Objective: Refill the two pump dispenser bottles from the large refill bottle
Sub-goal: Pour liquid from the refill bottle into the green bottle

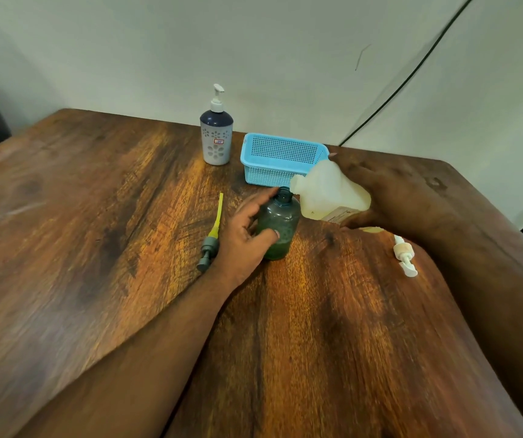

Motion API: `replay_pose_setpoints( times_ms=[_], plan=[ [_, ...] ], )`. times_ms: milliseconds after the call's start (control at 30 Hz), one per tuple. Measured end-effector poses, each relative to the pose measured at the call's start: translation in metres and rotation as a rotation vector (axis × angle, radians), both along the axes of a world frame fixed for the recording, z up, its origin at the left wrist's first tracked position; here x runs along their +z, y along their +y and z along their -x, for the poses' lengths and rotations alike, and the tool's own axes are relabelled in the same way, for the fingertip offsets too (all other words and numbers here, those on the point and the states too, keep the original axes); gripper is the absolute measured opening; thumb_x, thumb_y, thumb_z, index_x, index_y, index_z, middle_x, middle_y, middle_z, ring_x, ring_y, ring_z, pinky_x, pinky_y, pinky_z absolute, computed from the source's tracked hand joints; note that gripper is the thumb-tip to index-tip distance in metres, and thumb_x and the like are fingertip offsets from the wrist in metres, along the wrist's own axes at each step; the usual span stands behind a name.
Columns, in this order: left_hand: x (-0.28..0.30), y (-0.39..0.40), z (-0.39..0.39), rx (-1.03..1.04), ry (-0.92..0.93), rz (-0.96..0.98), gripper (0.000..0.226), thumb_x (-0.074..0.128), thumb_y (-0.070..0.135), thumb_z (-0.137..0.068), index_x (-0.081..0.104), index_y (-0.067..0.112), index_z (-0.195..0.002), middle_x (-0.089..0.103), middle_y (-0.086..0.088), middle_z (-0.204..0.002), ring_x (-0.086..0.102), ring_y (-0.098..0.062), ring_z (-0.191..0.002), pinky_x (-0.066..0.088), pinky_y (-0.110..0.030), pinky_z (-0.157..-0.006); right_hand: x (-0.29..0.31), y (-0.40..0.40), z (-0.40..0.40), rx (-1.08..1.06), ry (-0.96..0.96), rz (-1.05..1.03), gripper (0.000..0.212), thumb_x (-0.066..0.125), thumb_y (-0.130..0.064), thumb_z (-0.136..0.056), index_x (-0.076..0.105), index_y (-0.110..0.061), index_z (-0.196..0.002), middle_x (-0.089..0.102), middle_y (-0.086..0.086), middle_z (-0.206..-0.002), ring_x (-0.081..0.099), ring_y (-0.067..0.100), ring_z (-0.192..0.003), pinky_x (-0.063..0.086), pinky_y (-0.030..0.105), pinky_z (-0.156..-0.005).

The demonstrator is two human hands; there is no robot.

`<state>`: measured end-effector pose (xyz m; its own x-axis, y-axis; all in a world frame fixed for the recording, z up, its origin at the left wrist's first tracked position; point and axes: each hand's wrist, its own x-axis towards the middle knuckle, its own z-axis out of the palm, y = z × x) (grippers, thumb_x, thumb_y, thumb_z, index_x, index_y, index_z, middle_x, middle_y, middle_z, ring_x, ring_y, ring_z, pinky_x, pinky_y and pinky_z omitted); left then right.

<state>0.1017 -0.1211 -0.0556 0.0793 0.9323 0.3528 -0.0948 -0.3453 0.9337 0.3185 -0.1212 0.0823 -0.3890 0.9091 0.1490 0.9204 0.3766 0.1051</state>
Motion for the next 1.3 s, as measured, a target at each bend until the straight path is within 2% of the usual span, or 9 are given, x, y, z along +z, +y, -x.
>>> replay_pose_setpoints(
  times_ms=[133,300,467,633,733,900,1100,1200,1300],
  plan=[
    [-0.001,0.001,0.0,0.021,0.001,-0.007,0.066,0.071,0.016,-0.072,0.056,0.048,-0.127,0.052,0.002,-0.142,0.052,-0.015,-0.13,0.047,-0.045,-0.107,-0.012,-0.005,-0.005,-0.049,0.064,0.009,0.103,0.077,-0.04,-0.076,0.009,-0.033,-0.152,0.038,0.001,-0.149,0.034,0.027,-0.134,0.031,0.045,-0.109],
    [-0.002,0.001,0.0,0.038,0.017,-0.011,0.069,0.074,0.026,-0.069,0.054,0.042,-0.133,0.051,0.001,-0.144,0.053,-0.018,-0.131,0.049,-0.045,-0.105,-0.04,-0.011,-0.01,-0.095,0.293,0.067,0.106,0.082,-0.04,-0.069,0.014,-0.034,-0.15,0.048,0.003,-0.136,0.042,0.023,-0.121,0.043,0.047,-0.099],
    [-0.003,0.003,0.0,0.038,0.035,-0.012,0.073,0.075,0.028,-0.069,0.052,0.035,-0.138,0.05,0.001,-0.145,0.053,-0.017,-0.13,0.049,-0.043,-0.105,-0.067,-0.022,-0.003,-0.13,0.653,-0.011,0.104,0.086,-0.038,-0.062,0.027,-0.028,-0.147,0.049,0.004,-0.136,0.044,0.011,-0.11,0.045,0.025,-0.085],
    [-0.005,0.004,-0.001,0.05,0.052,-0.014,0.072,0.075,0.03,-0.069,0.052,0.04,-0.136,0.049,0.003,-0.145,0.051,-0.016,-0.131,0.047,-0.045,-0.107,-0.091,-0.02,0.0,-0.242,1.104,0.049,0.11,0.082,-0.069,-0.041,0.039,-0.034,-0.137,0.056,-0.007,-0.133,0.057,0.017,-0.118,0.056,0.045,-0.088],
    [-0.006,0.005,-0.001,0.054,0.062,0.0,0.074,0.076,0.031,-0.069,0.052,0.042,-0.138,0.048,0.003,-0.146,0.051,-0.018,-0.132,0.048,-0.046,-0.106,-0.098,-0.016,0.005,-0.269,1.264,0.047,0.097,0.084,-0.06,-0.042,0.041,-0.037,-0.125,0.058,-0.011,-0.128,0.06,0.013,-0.115,0.057,0.042,-0.087],
    [-0.005,0.003,0.001,0.054,0.068,-0.012,0.073,0.076,0.029,-0.07,0.051,0.039,-0.138,0.048,0.006,-0.147,0.05,-0.015,-0.133,0.047,-0.044,-0.107,-0.108,-0.01,0.011,-0.271,1.403,0.091,0.087,0.088,-0.025,-0.06,0.04,-0.033,-0.132,0.059,-0.006,-0.131,0.06,0.011,-0.116,0.056,0.037,-0.09],
    [-0.004,0.0,0.002,0.063,0.101,-0.032,0.074,0.078,0.026,-0.073,0.049,0.042,-0.139,0.046,0.008,-0.146,0.048,-0.011,-0.134,0.046,-0.041,-0.109,-0.113,-0.007,0.008,-0.274,1.52,0.214,0.078,0.084,-0.018,-0.067,0.044,-0.026,-0.134,0.061,-0.003,-0.13,0.062,0.014,-0.113,0.057,0.036,-0.088],
    [-0.002,-0.002,0.002,0.054,0.121,-0.033,0.079,0.079,0.022,-0.074,0.044,0.046,-0.141,0.044,0.01,-0.147,0.046,-0.009,-0.135,0.045,-0.042,-0.11,-0.118,-0.015,0.009,-0.319,1.484,0.27,0.09,0.088,-0.026,-0.061,0.042,-0.031,-0.138,0.057,-0.006,-0.135,0.055,0.015,-0.124,0.054,0.036,-0.092],
    [0.0,-0.005,0.003,0.048,0.125,-0.011,0.094,0.082,0.017,-0.075,0.031,0.053,-0.145,0.042,0.011,-0.151,0.042,-0.007,-0.139,0.041,-0.042,-0.113,-0.129,-0.038,0.017,-0.513,1.44,0.154,0.115,0.09,-0.047,-0.049,0.024,-0.044,-0.144,0.038,-0.006,-0.151,0.038,0.019,-0.138,0.042,0.053,-0.105]
  ],
)
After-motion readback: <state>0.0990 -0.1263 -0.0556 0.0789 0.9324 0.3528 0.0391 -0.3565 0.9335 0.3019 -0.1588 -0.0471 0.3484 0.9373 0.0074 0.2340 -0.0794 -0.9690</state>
